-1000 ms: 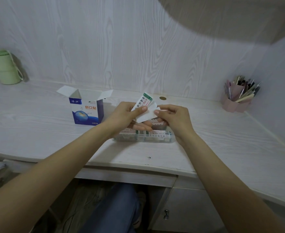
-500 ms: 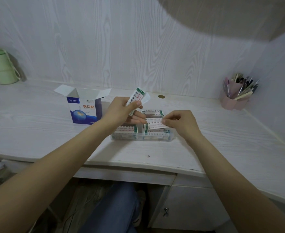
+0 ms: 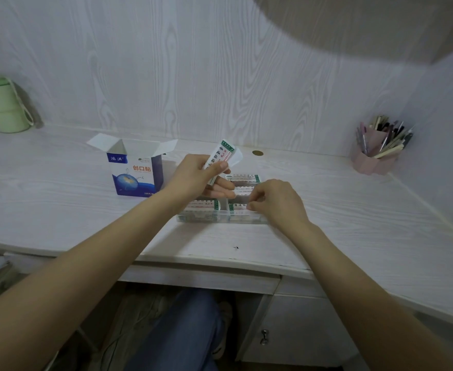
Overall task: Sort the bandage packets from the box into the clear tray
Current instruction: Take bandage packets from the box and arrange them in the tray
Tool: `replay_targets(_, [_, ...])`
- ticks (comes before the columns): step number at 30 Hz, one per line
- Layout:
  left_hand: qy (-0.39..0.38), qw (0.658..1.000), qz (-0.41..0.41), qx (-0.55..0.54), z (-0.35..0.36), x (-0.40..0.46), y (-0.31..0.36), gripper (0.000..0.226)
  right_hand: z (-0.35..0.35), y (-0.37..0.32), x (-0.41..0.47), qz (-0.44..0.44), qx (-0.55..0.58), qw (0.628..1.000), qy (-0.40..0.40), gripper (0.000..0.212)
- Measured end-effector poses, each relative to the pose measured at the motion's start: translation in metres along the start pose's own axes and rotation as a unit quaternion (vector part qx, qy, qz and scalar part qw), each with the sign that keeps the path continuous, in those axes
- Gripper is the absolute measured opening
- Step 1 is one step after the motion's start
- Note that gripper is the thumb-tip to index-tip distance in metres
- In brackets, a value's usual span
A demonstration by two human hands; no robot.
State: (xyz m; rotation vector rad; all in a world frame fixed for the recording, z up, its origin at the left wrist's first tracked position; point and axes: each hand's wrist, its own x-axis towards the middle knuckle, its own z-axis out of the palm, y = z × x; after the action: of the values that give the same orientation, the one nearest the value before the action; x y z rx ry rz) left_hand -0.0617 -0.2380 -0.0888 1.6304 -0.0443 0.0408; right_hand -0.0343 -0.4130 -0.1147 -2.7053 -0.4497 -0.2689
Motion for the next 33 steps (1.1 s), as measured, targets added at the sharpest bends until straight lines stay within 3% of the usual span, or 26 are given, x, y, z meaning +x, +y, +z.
replay_targets(3, [-0.013, 1.0, -0.003, -0.001, 0.0, -0.001, 0.0, 0.015, -0.004, -0.003, 0.0, 0.011, 0.172, 0.983, 0.066, 0.008])
replay_targets(5, [-0.041, 0.999, -0.009, 0.006, 0.001, -0.003, 0.001, 0.011, -0.012, -0.008, 0.0, 0.031, 0.34, 0.936, 0.081, 0.011])
replay_targets(7, [-0.081, 0.996, -0.018, 0.016, 0.002, -0.004, 0.001, 0.008, -0.018, -0.012, 0.0, 0.058, 0.437, 0.896, 0.054, 0.015])
replay_targets(10, [-0.117, 0.993, -0.027, 0.023, 0.005, -0.005, 0.001, 0.013, -0.022, -0.017, 0.002, 0.072, 0.493, 0.866, 0.038, 0.003])
replay_targets(13, [-0.112, 0.993, -0.033, 0.005, 0.004, -0.006, 0.001, 0.013, -0.022, -0.015, 0.002, 0.083, 0.534, 0.841, 0.036, 0.004])
replay_targets(15, [-0.1, 0.994, -0.037, -0.013, 0.003, -0.006, 0.001, 0.014, -0.022, -0.012, 0.001, 0.098, 0.561, 0.821, 0.041, 0.003])
replay_targets(20, [-0.045, 0.998, -0.034, -0.033, -0.001, -0.003, 0.0, 0.013, -0.021, -0.004, -0.002, 0.132, 0.672, 0.727, 0.051, 0.006])
replay_targets(23, [-0.022, 0.999, -0.025, -0.019, -0.003, -0.001, -0.002, 0.016, -0.02, 0.005, -0.001, 0.154, 0.698, 0.698, 0.043, 0.015])
replay_targets(25, [0.003, 0.999, -0.023, -0.024, -0.003, 0.0, -0.002, 0.018, -0.02, 0.012, 0.001, 0.155, 0.654, 0.739, 0.041, 0.014])
replay_targets(28, [0.034, 0.998, -0.028, -0.032, -0.001, 0.003, -0.001, 0.017, -0.018, 0.018, 0.001, 0.13, 0.477, 0.869, 0.009, 0.009])
replay_targets(33, [0.026, 0.999, -0.033, -0.02, 0.003, 0.004, -0.001, 0.017, -0.016, 0.022, 0.0, 0.098, 0.311, 0.945, -0.018, 0.015])
